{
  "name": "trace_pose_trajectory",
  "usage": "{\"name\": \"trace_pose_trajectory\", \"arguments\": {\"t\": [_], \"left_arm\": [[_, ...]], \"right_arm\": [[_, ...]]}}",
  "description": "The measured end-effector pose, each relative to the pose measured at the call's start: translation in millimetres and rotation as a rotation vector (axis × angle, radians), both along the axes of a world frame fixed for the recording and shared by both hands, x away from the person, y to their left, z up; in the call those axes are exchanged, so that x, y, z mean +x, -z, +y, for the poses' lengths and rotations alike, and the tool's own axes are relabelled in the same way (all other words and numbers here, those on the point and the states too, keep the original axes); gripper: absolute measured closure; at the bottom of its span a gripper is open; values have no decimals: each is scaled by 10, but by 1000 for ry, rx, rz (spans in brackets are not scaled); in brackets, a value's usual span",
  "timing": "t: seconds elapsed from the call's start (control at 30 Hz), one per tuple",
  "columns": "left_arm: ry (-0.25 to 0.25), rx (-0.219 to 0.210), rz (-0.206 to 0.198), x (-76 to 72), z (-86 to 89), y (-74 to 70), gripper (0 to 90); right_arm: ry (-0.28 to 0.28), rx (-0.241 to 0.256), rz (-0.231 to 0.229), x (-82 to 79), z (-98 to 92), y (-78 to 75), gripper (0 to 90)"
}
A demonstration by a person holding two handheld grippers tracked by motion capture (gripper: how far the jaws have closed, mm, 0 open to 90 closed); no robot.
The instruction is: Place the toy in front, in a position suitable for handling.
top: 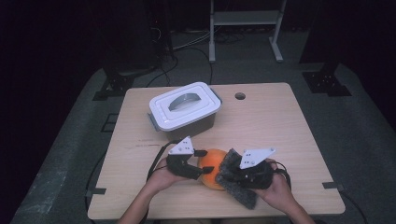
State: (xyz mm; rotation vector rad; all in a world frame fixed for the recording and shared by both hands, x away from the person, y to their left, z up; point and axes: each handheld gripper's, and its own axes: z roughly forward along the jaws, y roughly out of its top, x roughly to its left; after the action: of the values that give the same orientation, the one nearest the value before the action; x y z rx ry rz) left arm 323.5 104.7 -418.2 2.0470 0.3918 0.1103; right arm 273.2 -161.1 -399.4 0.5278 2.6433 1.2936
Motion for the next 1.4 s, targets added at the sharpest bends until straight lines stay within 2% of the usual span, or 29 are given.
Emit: {"name": "trace_pose_trajectory", "arguments": {"t": [0.23,0.3,0.37,0.4,0.5,0.57,0.67,0.8,0.9,1.0,1.1,1.2,1.3,1.4], "left_arm": [[-21,-8,14,24,9,2,351],[-23,-9,19,26,0,-2,351],[-26,-8,17,25,-9,-2,351],[-26,-3,16,26,-8,-4,351],[-26,2,13,25,5,2,350],[-24,3,12,20,13,4,350],[-19,-4,12,10,18,1,342],[-5,-2,9,8,6,3,338],[20,-7,-2,-19,-37,-4,331],[54,9,-29,-58,-72,-22,303],[68,16,-50,-82,-63,-32,267],[50,16,-55,-102,-35,-74,170],[60,17,-54,-114,-4,-86,187],[78,41,-55,-112,-17,-55,287]], "right_arm": [[59,-16,21,48,-240,52,723],[57,-1,13,33,-220,12,723],[31,28,8,12,-143,-29,721],[18,24,4,-3,-91,-39,721],[-8,-26,-12,-34,26,-3,716],[-15,-21,2,-20,-1,22,719],[9,-20,22,19,-131,48,722],[57,17,52,75,-294,39,725],[63,68,46,97,-270,-40,725],[54,57,34,119,-176,-67,725],[42,42,48,141,-158,-14,725],[59,20,54,143,-234,9,726],[76,27,85,152,-335,40,726],[83,35,84,153,-354,-6,731]]}}
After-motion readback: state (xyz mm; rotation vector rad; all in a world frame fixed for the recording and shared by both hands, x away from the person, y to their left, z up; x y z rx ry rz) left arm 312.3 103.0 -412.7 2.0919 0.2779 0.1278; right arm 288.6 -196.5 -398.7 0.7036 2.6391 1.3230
